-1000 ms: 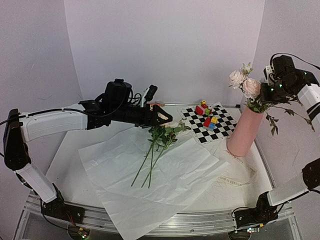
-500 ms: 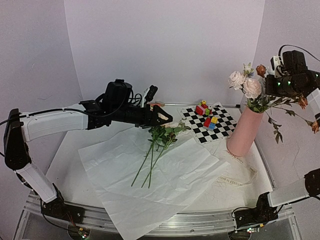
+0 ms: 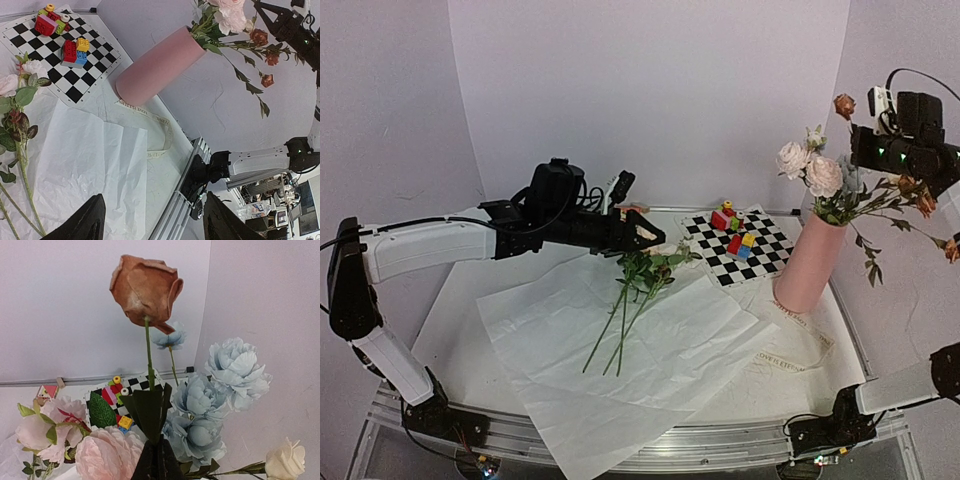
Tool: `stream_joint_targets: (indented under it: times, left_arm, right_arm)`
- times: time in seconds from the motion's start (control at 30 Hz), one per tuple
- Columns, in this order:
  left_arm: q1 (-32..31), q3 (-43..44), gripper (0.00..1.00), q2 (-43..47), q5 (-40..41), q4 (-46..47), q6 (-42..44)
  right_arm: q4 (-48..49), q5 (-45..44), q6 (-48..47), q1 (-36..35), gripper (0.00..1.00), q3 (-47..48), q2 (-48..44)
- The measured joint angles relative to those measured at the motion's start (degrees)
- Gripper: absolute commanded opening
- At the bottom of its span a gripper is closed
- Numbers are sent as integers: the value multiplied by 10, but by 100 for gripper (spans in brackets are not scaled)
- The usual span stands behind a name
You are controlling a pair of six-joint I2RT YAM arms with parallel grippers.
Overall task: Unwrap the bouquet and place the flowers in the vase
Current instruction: Pick up the fake flower from the vase, then insert the fake flower into the vase.
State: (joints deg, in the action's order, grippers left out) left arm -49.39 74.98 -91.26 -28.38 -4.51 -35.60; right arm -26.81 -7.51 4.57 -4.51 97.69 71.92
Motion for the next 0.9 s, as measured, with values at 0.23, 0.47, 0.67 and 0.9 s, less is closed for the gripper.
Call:
stream_joint_targets:
  times: [0.23,0.47,0.67,0.9]
  left_arm:
    - [0,18,69,0,-1,-7,-3]
    - [0,70,69,0,-5,-8,-4]
    - [0,72,69,0,-9,-10,-4]
    - [0,72,69,0,-11,-10,-4]
  right_arm:
    - [146,29,-13,0,0,-148,-83]
    - [320,68,-39,0,0,-316,-154]
    - [444,68,-40,0,0,-396,-160]
    - [564,60,-30,14,0,-453,-171]
